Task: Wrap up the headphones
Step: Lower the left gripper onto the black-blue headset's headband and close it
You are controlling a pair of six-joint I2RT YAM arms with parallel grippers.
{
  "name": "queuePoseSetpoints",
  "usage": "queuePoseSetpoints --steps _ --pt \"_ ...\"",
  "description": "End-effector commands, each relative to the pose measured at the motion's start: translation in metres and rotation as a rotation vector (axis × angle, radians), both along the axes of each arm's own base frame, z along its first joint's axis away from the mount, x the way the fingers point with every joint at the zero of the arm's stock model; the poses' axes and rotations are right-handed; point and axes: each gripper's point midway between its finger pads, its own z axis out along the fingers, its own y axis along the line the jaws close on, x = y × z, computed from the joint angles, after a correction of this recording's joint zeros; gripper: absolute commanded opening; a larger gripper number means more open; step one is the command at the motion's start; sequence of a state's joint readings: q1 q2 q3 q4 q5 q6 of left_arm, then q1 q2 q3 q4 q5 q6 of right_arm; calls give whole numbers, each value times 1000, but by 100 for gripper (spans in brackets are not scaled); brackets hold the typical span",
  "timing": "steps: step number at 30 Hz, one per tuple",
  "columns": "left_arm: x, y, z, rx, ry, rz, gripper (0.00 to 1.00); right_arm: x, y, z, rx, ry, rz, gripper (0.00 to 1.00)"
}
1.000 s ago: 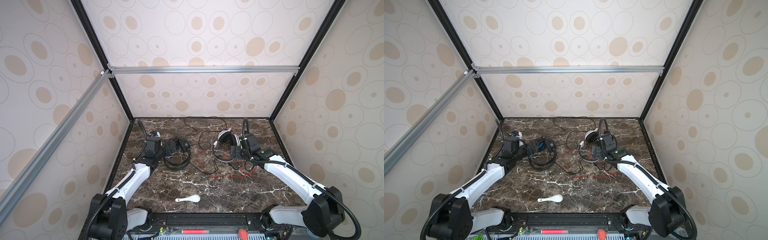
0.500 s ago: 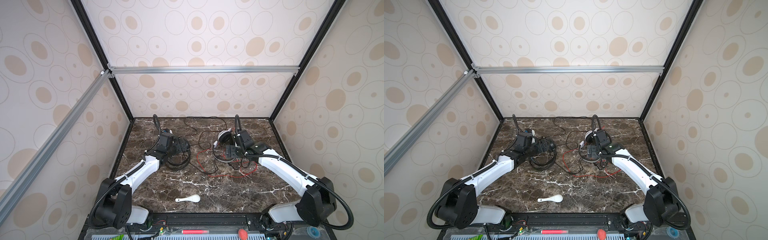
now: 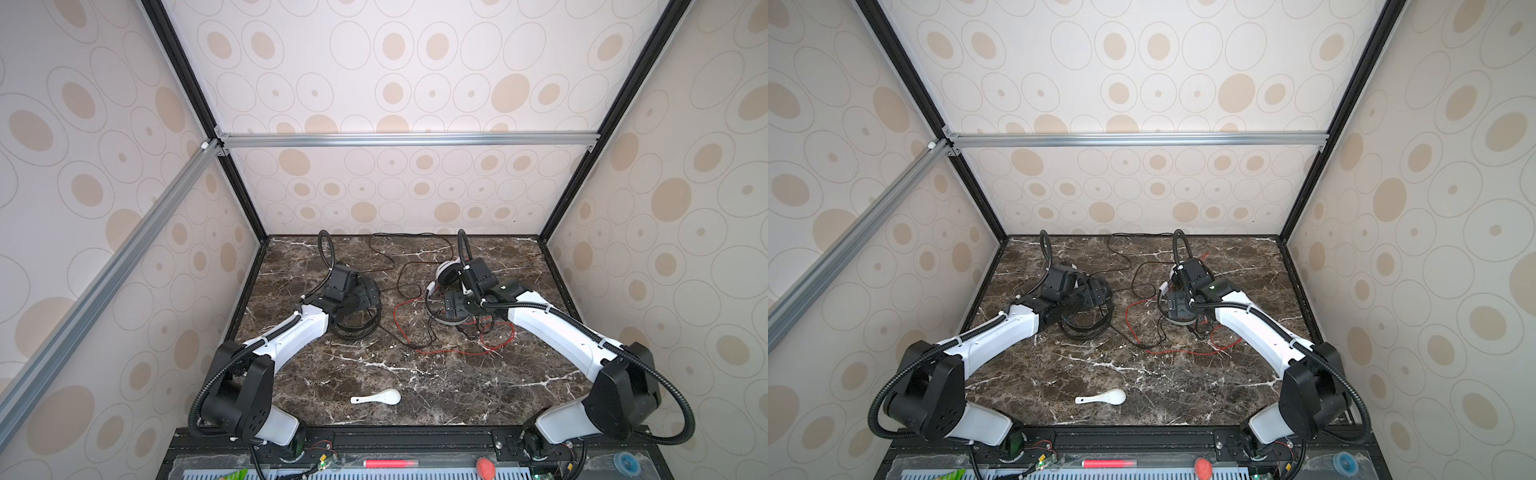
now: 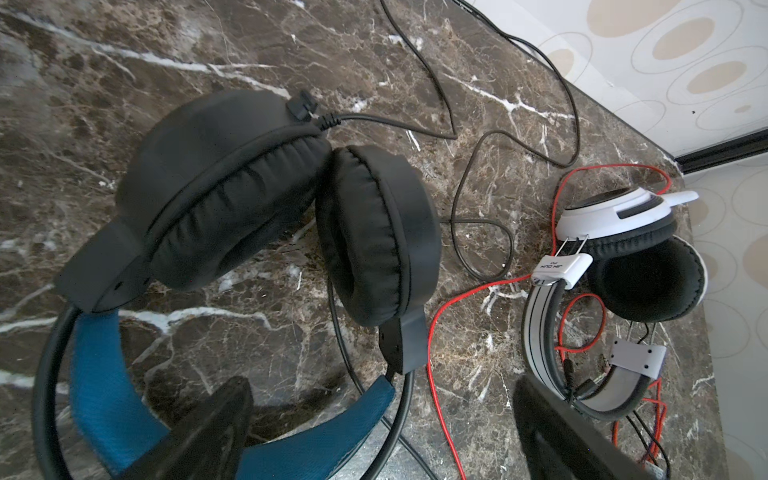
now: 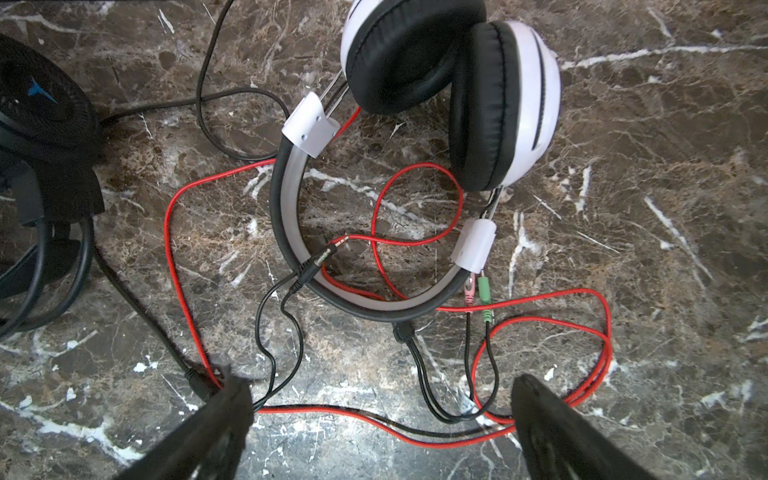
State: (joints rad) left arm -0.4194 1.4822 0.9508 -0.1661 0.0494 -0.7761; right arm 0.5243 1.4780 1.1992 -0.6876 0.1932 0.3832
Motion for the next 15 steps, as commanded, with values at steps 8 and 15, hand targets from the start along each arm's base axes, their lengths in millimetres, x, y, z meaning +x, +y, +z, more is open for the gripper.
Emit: queuePoseSetpoints --steps 8,15 --pt "2 1 0 -6 17 49 98 5 12 8 4 26 36 100" --pt "3 4 -4 21 31 54 98 5 13 10 -2 29 45 100"
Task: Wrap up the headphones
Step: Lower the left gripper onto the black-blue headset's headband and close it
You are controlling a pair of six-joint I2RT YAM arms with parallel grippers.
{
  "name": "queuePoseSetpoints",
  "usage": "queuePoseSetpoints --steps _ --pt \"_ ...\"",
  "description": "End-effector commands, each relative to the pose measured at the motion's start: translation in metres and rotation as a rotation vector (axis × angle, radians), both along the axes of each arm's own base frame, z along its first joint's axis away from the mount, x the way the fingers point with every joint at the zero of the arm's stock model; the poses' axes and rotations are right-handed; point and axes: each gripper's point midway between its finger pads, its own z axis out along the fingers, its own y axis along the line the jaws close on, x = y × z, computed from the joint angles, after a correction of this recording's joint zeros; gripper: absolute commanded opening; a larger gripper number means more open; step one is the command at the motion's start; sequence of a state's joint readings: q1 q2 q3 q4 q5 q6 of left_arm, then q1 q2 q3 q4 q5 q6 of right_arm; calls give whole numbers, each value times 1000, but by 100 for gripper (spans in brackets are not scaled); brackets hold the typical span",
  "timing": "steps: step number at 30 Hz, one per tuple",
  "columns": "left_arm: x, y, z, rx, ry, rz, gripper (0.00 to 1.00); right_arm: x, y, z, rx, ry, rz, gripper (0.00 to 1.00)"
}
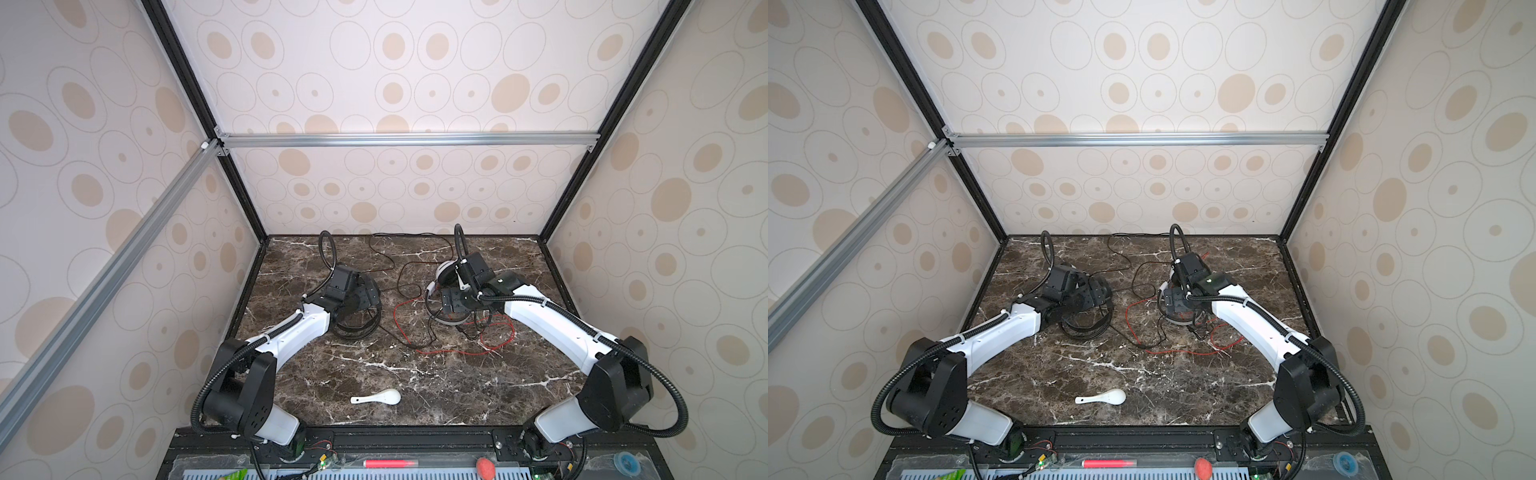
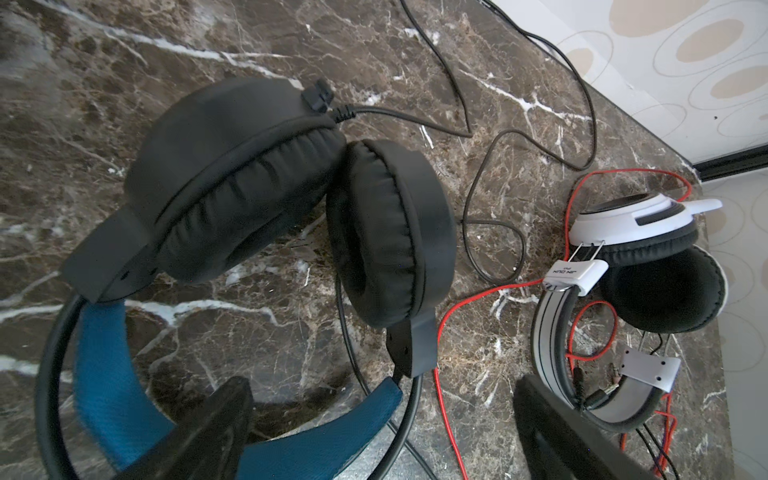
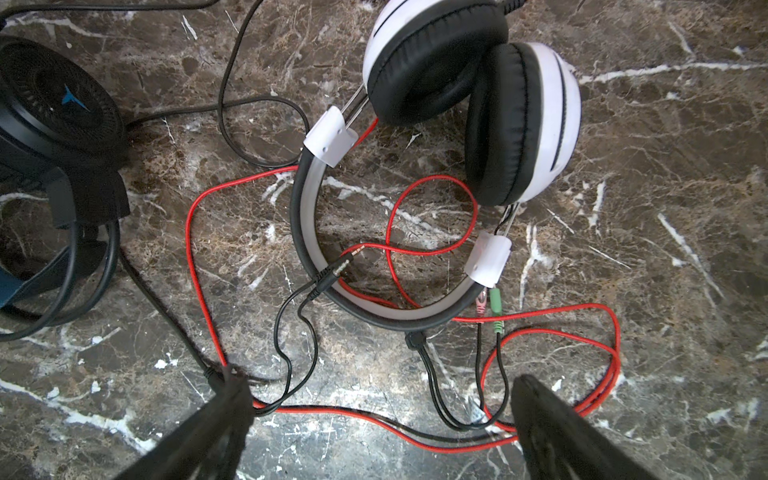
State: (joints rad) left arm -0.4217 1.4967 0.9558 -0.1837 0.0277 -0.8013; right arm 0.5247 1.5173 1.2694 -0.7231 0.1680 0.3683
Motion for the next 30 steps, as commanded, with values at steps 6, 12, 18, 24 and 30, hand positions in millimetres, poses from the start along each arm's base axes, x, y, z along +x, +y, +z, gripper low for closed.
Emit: queuePoseSetpoints --steps 6,12,18,24,30 --pt "-1 15 1 72 51 38 98 -1 6 9 -19 5 26 100" --pt "-33 43 -4 100 109 106 98 -5 3 12 -53 -7 36 100" --pt "-50 66 -22 42 145 226 98 -1 14 14 -48 -11 68 100" --pt "-57 77 -46 41 195 294 98 2 23 16 -47 -13 92 100" --pt "-60 80 -70 43 224 322 98 -1 24 17 -50 -15 99 100"
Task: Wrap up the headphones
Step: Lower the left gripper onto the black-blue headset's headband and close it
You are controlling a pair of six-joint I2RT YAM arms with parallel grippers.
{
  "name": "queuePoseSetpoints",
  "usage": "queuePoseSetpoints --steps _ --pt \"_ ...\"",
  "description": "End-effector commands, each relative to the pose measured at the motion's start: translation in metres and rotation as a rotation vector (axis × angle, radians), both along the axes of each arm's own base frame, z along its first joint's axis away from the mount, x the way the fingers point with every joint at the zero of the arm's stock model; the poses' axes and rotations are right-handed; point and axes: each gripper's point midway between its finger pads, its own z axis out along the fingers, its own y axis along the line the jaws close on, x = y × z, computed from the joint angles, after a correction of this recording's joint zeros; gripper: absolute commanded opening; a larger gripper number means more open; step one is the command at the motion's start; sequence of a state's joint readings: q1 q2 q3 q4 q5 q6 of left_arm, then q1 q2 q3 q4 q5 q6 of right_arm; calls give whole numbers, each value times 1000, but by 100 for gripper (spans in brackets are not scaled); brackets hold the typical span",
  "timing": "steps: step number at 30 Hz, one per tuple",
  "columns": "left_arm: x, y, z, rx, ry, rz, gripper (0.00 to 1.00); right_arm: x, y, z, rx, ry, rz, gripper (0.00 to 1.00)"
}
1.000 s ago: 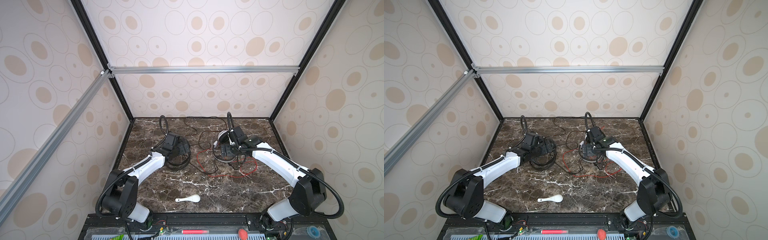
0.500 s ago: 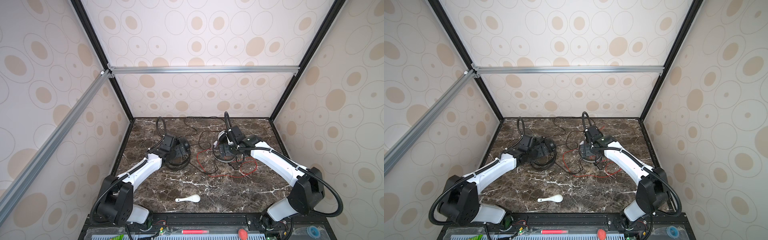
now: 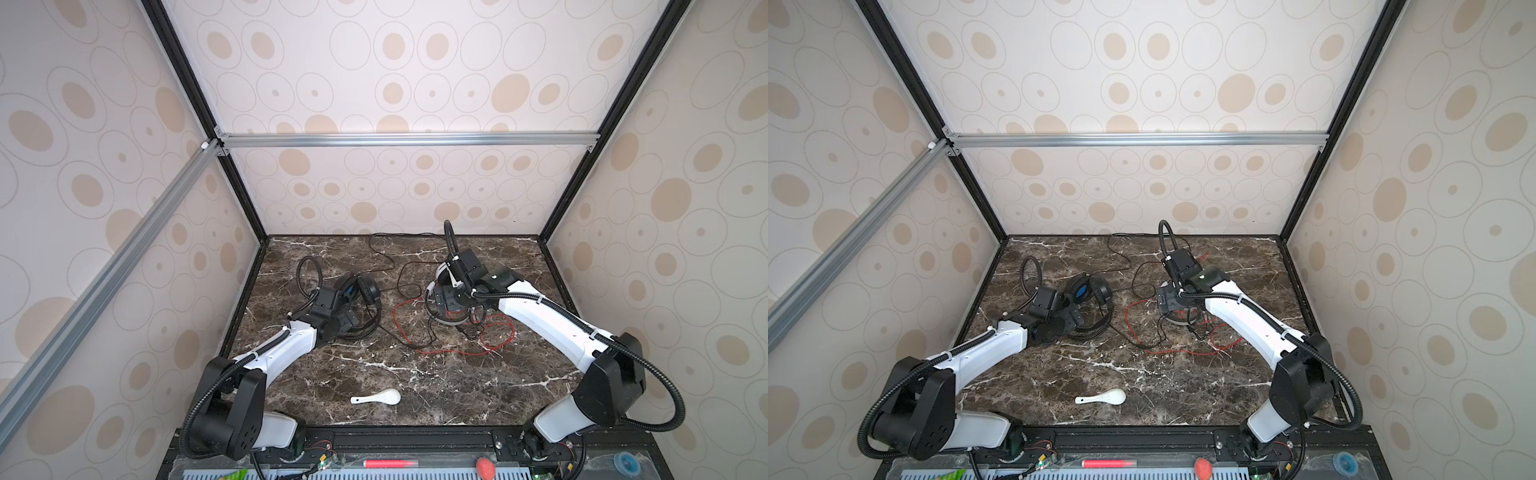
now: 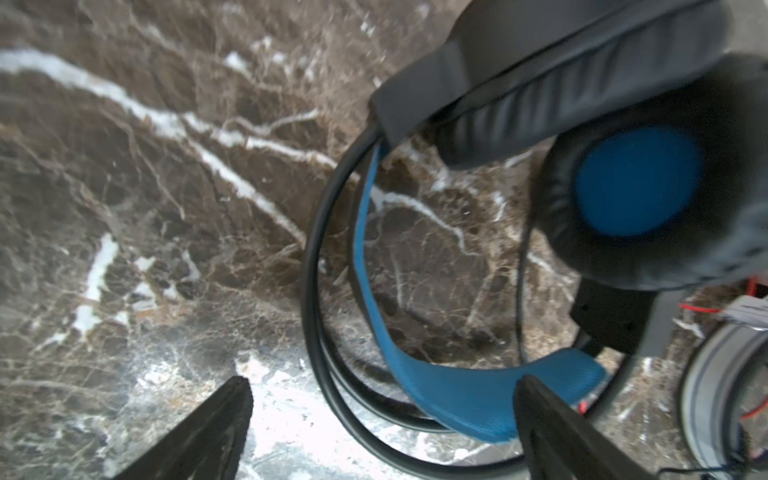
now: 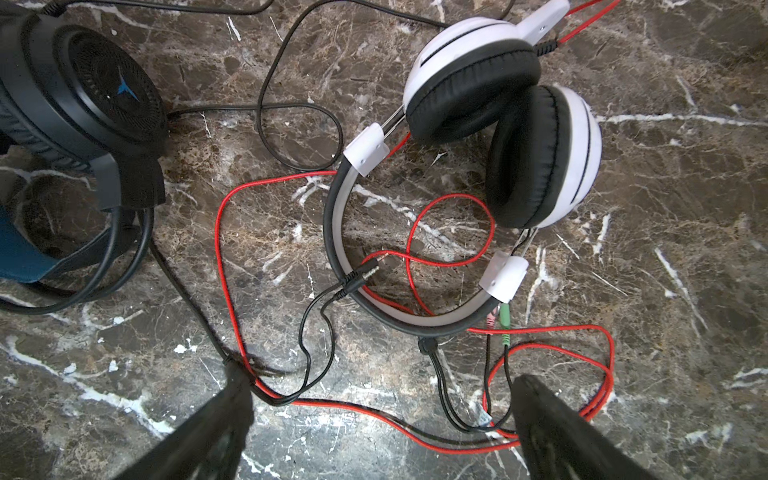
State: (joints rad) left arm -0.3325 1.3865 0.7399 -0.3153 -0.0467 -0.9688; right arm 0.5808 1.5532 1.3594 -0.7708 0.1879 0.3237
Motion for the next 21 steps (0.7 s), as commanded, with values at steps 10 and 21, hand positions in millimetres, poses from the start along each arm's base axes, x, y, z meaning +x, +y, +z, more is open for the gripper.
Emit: queuePoseSetpoints --steps 10,21 --pt "6 5 -30 23 38 49 88 -5 0 7 -32 -18 15 100" --pt "6 11 -31 72 42 35 43 2 0 16 -51 -45 28 100"
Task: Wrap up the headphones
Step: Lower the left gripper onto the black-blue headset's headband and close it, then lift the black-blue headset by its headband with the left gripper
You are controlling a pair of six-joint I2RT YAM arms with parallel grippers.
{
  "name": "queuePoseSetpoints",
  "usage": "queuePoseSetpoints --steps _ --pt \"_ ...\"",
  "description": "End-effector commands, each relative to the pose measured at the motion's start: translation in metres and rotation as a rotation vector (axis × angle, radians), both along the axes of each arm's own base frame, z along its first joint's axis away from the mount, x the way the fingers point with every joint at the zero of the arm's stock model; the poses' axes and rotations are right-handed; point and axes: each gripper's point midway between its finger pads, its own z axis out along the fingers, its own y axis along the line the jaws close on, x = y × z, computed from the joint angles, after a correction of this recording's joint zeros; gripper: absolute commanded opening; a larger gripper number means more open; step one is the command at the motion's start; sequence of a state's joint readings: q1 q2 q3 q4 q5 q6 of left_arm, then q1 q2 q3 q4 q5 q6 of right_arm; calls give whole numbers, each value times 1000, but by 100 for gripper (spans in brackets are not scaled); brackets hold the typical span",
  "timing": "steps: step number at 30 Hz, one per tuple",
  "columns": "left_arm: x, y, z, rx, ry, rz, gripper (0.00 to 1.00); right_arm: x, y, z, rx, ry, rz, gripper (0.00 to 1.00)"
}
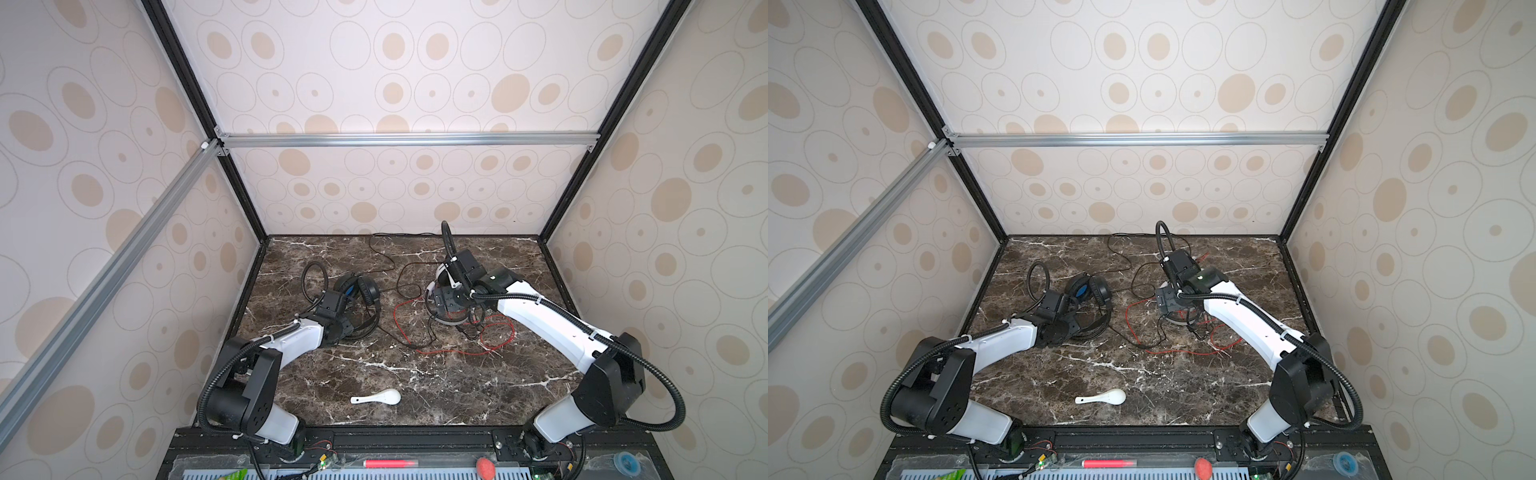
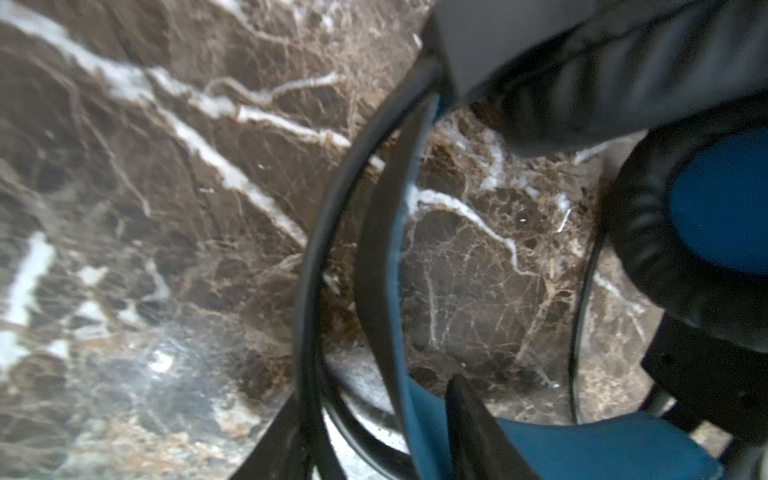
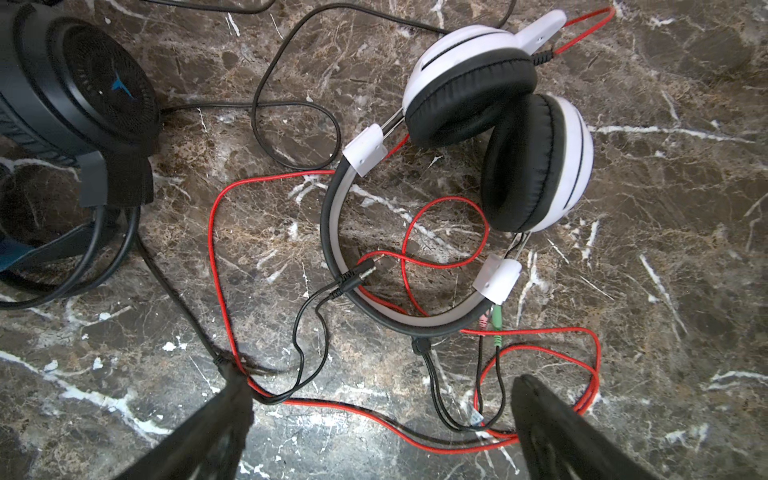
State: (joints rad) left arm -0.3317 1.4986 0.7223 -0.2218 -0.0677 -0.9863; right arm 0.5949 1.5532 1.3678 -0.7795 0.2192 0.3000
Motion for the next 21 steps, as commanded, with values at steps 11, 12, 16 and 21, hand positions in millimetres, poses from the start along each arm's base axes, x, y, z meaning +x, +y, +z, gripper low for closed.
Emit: queuePoseSetpoints --steps 11,12,16,21 --pt "9 16 8 169 1 -94 14 4 -4 30 -43 -63 28 100" --pt "12 16 11 184 -6 -113 13 3 -4 31 -44 -64 31 100" --pt "31 7 24 225 -61 -228 10 1 -5 33 -43 -62 33 100" --pt "55 -17 33 247 -109 -449 4 -1 -4 35 -30 -66 39 100"
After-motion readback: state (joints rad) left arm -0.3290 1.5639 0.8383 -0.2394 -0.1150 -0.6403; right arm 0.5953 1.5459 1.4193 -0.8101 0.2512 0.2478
